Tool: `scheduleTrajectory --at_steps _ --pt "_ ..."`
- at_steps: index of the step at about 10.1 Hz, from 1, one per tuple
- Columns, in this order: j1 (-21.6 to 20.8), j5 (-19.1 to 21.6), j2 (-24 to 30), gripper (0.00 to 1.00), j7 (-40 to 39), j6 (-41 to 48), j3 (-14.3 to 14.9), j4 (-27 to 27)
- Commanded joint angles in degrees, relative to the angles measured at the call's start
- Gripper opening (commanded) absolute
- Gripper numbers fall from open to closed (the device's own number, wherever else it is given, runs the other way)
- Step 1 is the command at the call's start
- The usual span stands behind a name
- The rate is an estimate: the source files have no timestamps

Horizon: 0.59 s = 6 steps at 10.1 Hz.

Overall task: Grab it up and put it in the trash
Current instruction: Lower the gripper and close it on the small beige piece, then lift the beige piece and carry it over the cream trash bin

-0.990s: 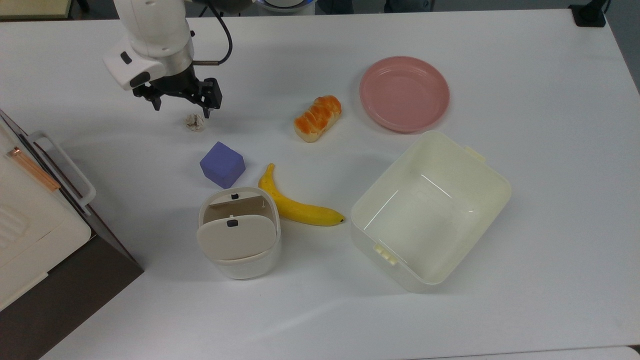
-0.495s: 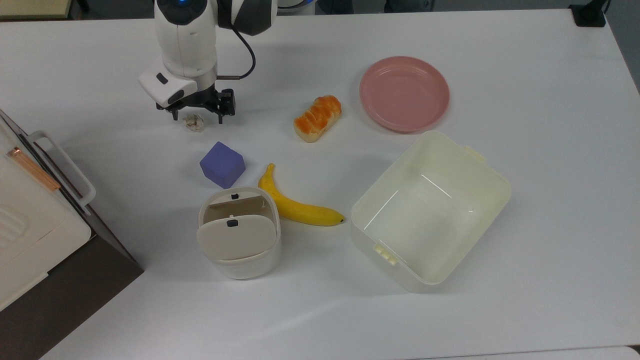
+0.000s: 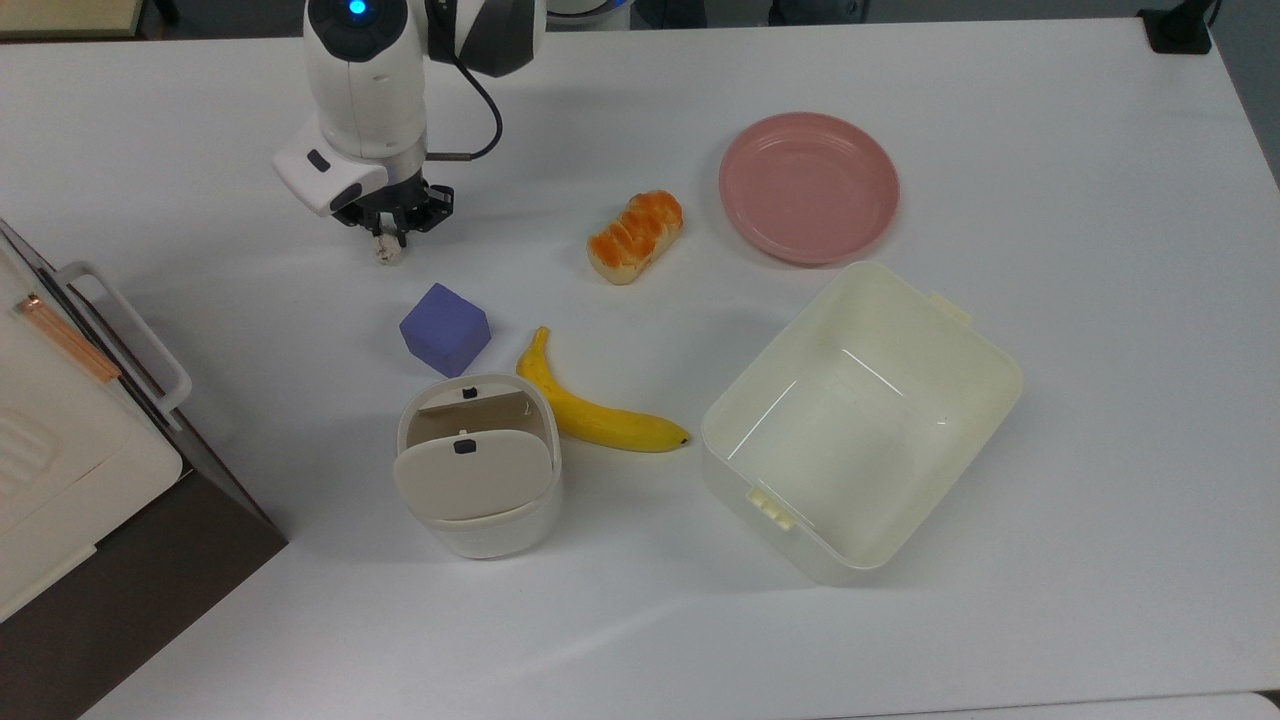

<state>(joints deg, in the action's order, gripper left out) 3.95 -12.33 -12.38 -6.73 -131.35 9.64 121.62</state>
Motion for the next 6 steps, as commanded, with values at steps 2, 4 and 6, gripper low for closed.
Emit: scheduleTrajectory --at_steps 2,4,6 --pt "-1.0 0.1 0.3 0.00 -0.6 -1.2 0.5 -4.4" --pt "-1.6 5.6 -0.1 0.00 -0.7 -1.0 0.1 -13.7" --pt "-2.8 8.5 -0.5 0.00 -0.4 -1.4 -0.8 -21.6"
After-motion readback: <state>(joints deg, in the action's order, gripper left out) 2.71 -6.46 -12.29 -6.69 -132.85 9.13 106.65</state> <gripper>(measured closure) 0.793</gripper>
